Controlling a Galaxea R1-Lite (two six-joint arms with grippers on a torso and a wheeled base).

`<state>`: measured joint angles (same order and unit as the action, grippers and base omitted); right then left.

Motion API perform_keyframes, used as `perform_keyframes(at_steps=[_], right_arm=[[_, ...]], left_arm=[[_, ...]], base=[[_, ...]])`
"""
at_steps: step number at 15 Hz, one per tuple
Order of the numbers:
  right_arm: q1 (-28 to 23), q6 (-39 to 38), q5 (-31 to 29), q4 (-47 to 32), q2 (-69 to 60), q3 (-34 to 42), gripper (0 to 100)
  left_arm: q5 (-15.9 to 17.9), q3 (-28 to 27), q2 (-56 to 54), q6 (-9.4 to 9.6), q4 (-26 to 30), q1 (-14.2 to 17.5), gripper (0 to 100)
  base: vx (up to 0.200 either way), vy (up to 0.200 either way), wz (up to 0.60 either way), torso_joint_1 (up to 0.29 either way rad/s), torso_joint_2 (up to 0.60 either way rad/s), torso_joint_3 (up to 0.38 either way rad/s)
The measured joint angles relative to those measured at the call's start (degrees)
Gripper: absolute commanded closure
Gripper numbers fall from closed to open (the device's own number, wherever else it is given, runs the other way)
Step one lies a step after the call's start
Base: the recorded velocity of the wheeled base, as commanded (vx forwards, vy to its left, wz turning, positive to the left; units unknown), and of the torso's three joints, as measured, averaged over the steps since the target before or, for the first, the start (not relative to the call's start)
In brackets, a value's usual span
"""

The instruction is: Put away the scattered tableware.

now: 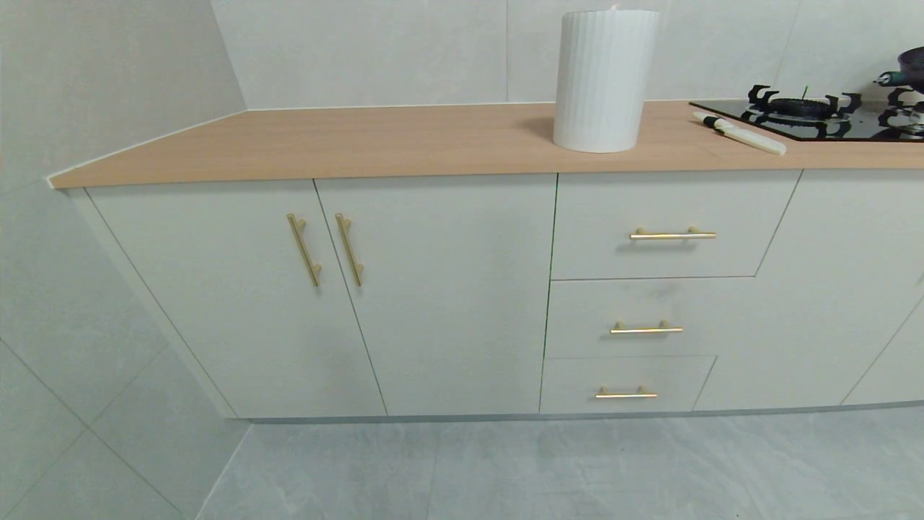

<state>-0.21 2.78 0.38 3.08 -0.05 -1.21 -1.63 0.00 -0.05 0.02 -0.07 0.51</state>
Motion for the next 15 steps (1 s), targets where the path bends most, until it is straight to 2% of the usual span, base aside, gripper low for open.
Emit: perform_keyframes(at_steps=[6, 8, 9, 10, 14, 15], right_arm=[[0.11, -2.32, 0.40, -3.08, -0.11, 0.99, 0], [0.11, -2.43, 0.05, -3.08, -0.11, 1.02, 0], [0.11, -2.43, -0.05, -3.08, -0.11, 1.10, 0], [0.11, -2.45, -0.05, -3.11, -0.11, 1.10, 0], [0.11, -2.45, -0.05, -3.16, -0.11, 1.13, 0], [0.11, -2.45, -0.05, -3.19, -0.11, 1.13, 0]], left_arm=[[0.00, 0.00, 0.00, 0.00, -0.02, 0.01, 0], [0.00, 0.00, 0.02, 0.77, 0.00, 0.00, 0], [0.05, 0.00, 0.00, 2.57, 0.02, 0.00, 0], [0.16, 0.00, 0.02, 3.06, 0.02, 0.00, 0], [0.24, -0.02, 0.00, 3.19, 0.07, 0.00, 0], [0.33, -0.02, 0.02, 3.15, 0.07, 0.00, 0]], base=[[0.000, 0.000, 0.00, 0.000, 0.00, 0.000], [0.000, 0.000, 0.00, 0.000, 0.00, 0.000], [0.000, 0.000, 0.00, 0.000, 0.00, 0.000], [0.000, 0.000, 0.00, 0.000, 0.00, 0.000], [0.000, 0.000, 0.00, 0.000, 0.00, 0.000], [0.200, 0.000, 0.00, 0.007, 0.00, 0.002]])
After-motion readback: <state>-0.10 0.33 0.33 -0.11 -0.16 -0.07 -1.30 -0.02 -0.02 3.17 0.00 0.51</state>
